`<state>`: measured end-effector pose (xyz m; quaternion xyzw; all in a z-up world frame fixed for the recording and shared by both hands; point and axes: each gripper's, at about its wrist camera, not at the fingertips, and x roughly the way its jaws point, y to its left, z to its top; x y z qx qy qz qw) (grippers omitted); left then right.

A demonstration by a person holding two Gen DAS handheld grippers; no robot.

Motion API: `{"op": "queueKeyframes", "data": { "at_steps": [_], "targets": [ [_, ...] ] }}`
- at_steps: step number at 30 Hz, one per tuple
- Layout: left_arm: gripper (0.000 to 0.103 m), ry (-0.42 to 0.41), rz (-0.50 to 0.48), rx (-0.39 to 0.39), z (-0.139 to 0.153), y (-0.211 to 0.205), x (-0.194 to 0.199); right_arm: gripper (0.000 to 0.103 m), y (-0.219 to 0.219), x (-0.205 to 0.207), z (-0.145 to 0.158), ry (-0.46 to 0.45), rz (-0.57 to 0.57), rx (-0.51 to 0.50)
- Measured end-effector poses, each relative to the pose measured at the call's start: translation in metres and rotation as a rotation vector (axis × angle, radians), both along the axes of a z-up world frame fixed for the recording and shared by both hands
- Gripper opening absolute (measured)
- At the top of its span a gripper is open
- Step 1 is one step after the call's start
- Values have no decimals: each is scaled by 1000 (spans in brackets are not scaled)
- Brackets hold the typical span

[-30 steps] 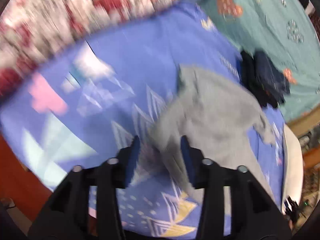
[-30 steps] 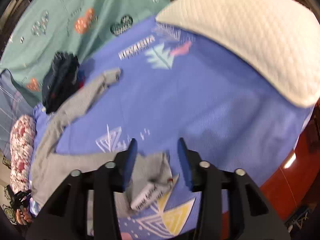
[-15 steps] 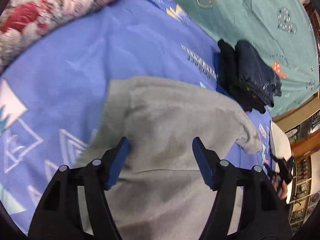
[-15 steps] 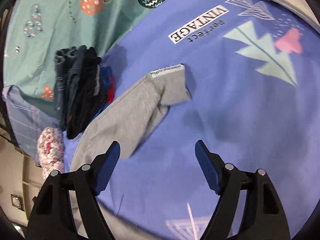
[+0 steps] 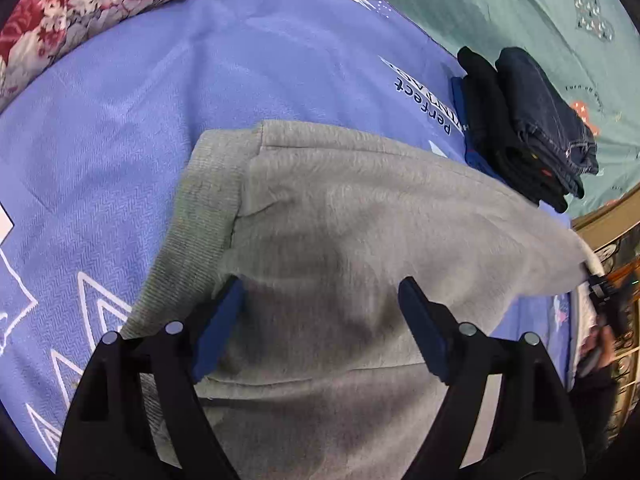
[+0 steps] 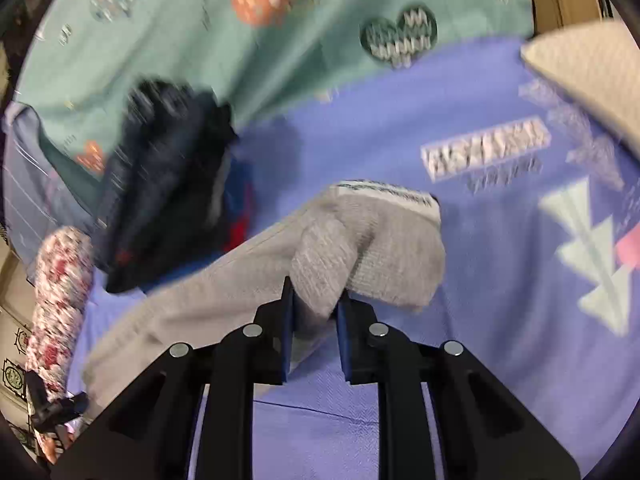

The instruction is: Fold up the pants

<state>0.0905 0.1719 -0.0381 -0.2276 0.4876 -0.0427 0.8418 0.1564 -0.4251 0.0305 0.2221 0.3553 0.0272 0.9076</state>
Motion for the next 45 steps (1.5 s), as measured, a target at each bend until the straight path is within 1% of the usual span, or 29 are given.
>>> {"op": "queueKeyframes", "data": {
  "at_steps": [1, 3, 5, 7, 8, 9, 10, 12, 13, 16, 18, 20, 21, 23, 25, 28, 29, 30, 31, 32, 33, 34, 36, 37, 38, 39, 40, 43, 45],
  "targets": [
    [82, -1, -5, 16, 0, -3, 1, 19, -1, -4, 18, -33, -5, -38],
    [84, -3, -12, 34, -1, -7, 4, 19, 0, -4, 42, -41, -12, -111],
    [87, -5, -13, 52, -2, -9, 8, 20, 0, 6, 46, 36, -17, -177],
    [87, 5, -14, 60, -2, -9, 12, 24, -2, 21, 23, 181, -31, -237],
    [87, 12, -15, 49, -1, -7, 14, 26, -6, 29, 2, 269, -49, -285],
    [87, 19, -15, 33, 2, -5, 15, 26, -11, 33, -16, 328, -80, -317],
    [87, 18, -16, 14, 8, 0, 14, 28, -18, 31, -29, 354, -121, -336],
    [87, -11, -8, 28, 25, 14, 10, 30, -28, 19, -39, 324, -151, -287],
    [87, -22, 0, 47, 31, 21, 9, 37, -32, 9, -42, 293, -145, -236],
    [87, -17, 35, 111, 44, 48, 16, 43, -32, -10, -44, 260, -117, -216],
    [87, 5, 4, 121, 41, 57, 26, 43, -29, -17, -48, 263, -96, -226],
    [87, 18, -65, 185, 32, 52, 39, 43, -24, -16, -47, 268, -86, -210],
    [87, 12, -96, 240, 27, 46, 45, 44, -23, -16, -49, 270, -84, -199],
    [87, -4, -144, 291, 21, 36, 55, 49, -19, -17, -52, 276, -85, -172],
    [87, -11, -182, 303, 16, 26, 69, 49, -18, -18, -57, 286, -85, -159],
    [86, 34, -215, 285, 4, 16, 86, 49, -15, -18, -63, 289, -63, -138],
    [75, 46, -229, 281, 1, 12, 89, 49, -15, -18, -64, 285, -58, -123],
    [73, 55, -236, 301, -1, 7, 90, 51, -17, -17, -65, 280, -54, -91],
    [63, 52, -226, 345, -1, 3, 89, 58, -20, -16, -66, 275, -57, -62],
    [50, 49, -219, 369, 0, 1, 88, 64, -23, -16, -67, 267, -65, -30],
    [43, 44, -205, 387, 3, 1, 87, 68, -27, -14, -69, 252, -73, 6],
    [34, 38, -193, 382, 7, 4, 85, 72, -29, -13, -70, 240, -79, 34],
    [26, 10, -168, 347, 18, 12, 81, 73, -31, -5, -77, 240, -75, 73],
    [12, -9, -170, 323, 23, 12, 79, 73, -30, -1, -82, 259, -77, 80],
    [12, -27, -166, 328, 29, 11, 78, 69, -29, 4, -89, 278, -82, 87],
    [11, -57, -156, 345, 39, 9, 77, 58, -26, 6, -89, 269, -97, 70],
    [11, -82, -143, 354, 46, 6, 79, 10, -24, 8, -87, 238, -92, 64],
    [11, -158, -61, 312, 74, 12, 89, 10, -14, 15, -63, 130, -69, 50],
    [11, -147, -35, 331, 76, 15, 104, 10, -6, 19, -44, 80, -59, 18]
  ]
}}
